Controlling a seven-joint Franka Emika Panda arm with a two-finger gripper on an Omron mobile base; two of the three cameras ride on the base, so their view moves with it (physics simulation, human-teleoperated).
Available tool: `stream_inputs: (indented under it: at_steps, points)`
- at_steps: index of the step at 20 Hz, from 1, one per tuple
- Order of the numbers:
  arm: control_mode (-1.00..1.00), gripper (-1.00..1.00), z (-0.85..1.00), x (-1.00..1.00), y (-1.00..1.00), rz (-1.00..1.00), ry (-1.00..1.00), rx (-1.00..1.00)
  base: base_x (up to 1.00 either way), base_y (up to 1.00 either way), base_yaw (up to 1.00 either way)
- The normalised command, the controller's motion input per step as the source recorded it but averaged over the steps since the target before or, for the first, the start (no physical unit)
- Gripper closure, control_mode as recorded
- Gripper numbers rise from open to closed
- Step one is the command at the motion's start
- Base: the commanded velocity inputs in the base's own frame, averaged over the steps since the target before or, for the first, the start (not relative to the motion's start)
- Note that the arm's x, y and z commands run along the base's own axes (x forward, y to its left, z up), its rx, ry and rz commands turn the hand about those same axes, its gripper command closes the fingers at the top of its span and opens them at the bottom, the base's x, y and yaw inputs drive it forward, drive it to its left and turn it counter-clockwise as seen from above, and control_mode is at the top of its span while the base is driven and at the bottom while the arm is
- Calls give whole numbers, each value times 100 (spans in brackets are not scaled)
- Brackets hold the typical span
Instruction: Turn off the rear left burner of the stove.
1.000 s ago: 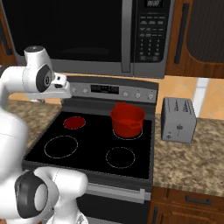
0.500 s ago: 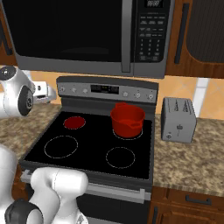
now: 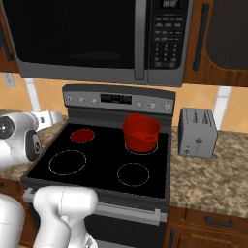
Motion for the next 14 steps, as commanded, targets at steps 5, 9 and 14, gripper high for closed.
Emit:
stream_inputs:
  at_steps: [5,9,14]
  points:
    - [-100,-100,-31,0,0,0,-40,9,0,0,0]
    - [-100,-100,-4,12,0,0,-31,3,0,0,0]
    - [-100,-100,-1,26,0,0,-14,-2,0,0,0]
